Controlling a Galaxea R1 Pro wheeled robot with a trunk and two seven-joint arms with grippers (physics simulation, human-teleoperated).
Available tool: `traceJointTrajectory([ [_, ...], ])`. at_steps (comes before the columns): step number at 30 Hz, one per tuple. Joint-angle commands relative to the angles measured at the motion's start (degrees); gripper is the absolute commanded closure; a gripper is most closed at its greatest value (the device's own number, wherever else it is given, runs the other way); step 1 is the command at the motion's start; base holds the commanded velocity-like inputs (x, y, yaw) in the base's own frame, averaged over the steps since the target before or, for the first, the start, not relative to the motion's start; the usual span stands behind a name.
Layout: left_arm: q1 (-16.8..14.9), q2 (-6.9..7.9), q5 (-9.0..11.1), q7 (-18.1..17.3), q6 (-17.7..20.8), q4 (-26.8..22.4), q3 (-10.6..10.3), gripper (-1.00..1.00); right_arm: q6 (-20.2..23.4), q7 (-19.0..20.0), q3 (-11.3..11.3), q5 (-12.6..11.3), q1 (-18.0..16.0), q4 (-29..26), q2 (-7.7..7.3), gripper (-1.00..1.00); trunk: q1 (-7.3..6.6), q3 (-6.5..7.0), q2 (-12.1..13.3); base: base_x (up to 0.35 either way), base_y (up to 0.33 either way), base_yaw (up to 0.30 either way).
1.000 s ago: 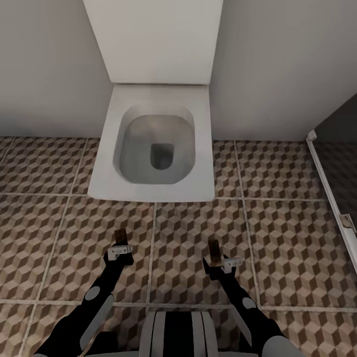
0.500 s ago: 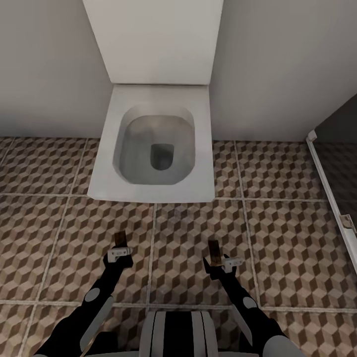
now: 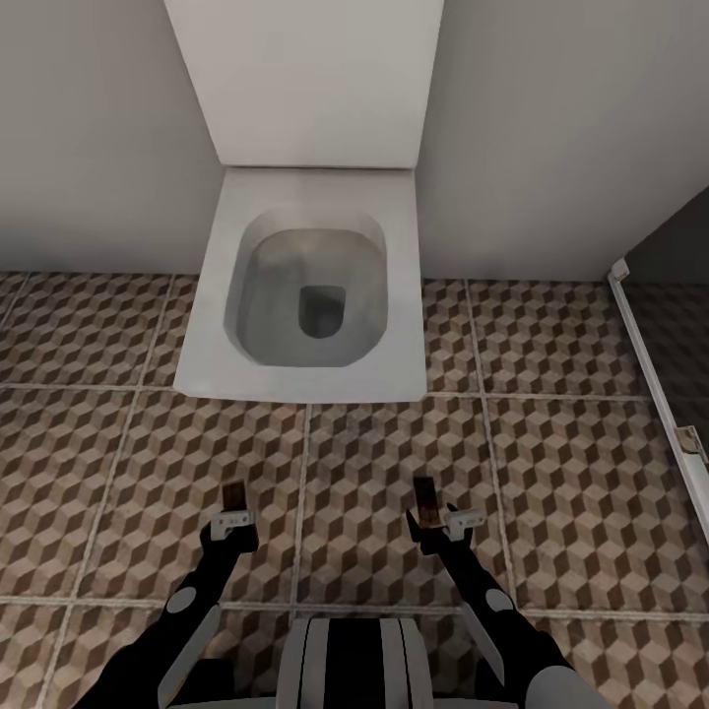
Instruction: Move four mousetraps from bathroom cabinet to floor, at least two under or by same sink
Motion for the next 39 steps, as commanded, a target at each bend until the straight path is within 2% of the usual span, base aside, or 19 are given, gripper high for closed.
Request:
traceJointTrajectory([
  [1,-0.04,0.08,0.37,0.6,-0.28,0.4,-0.38,1.0,-0.2,0.25,0.01,-0.19,-0.02,0.02,0.0,-1.0,-0.01,-0.02,-0.01,0.0,0.0,0.0],
  [31,-0.04,-0.14,0.37,0.53,-0.63,1.23,-0.58,1.0,-1.13,0.37,-0.07,-0.19,-0.02,-0.11,-0.01,-1.0,-0.01,-0.02,-0.01,0.001,0.0,0.0],
  [39,-0.04,-0.14,0.37,0.53,-0.64,0.75,-0.62,1.0,-1.13,0.37,-0.02,-0.19,-0.02,-0.11,-0.01,-1.0,-0.01,-0.02,-0.01,0.21,0.0,0.0],
])
